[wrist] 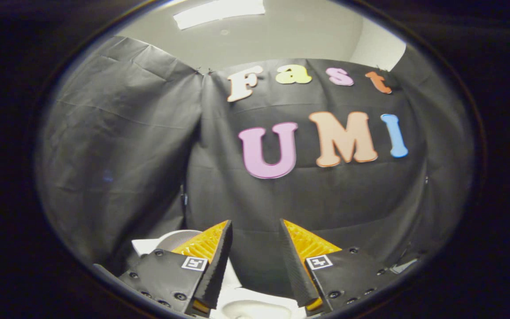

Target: Open the toilet lid.

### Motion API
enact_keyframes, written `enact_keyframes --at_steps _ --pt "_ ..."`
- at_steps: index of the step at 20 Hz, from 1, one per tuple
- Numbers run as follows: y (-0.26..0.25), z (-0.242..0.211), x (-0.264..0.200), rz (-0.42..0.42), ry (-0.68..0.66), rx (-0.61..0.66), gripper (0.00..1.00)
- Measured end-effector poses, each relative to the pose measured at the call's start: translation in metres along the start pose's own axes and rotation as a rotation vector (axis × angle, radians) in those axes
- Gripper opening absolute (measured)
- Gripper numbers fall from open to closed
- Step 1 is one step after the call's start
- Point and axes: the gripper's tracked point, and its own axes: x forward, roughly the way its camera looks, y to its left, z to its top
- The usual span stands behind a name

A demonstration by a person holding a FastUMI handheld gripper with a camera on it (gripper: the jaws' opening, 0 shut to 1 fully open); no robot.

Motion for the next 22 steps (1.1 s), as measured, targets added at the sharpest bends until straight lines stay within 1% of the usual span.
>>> enact_keyframes --at_steps 2,5,9,12,16,22 --pt "-0.026 0.001 -0.02 -0.003 -0.02 -0.007 0.69" --pt "-0.078 -0.01 -0.057 -0.04 -0.022 -0.03 0.7" --pt "-0.148 -0.036 -0.103 -0.14 0.003 0.009 0.73" --pt "-0.189 -0.058 -0.132 -0.204 0.031 0.05 0.76" --pt "-0.223 -0.094 -0.16 -0.238 0.104 0.099 0.77" --pt "-0.233 -0.144 -0.184 -0.211 0.242 0.092 0.77"
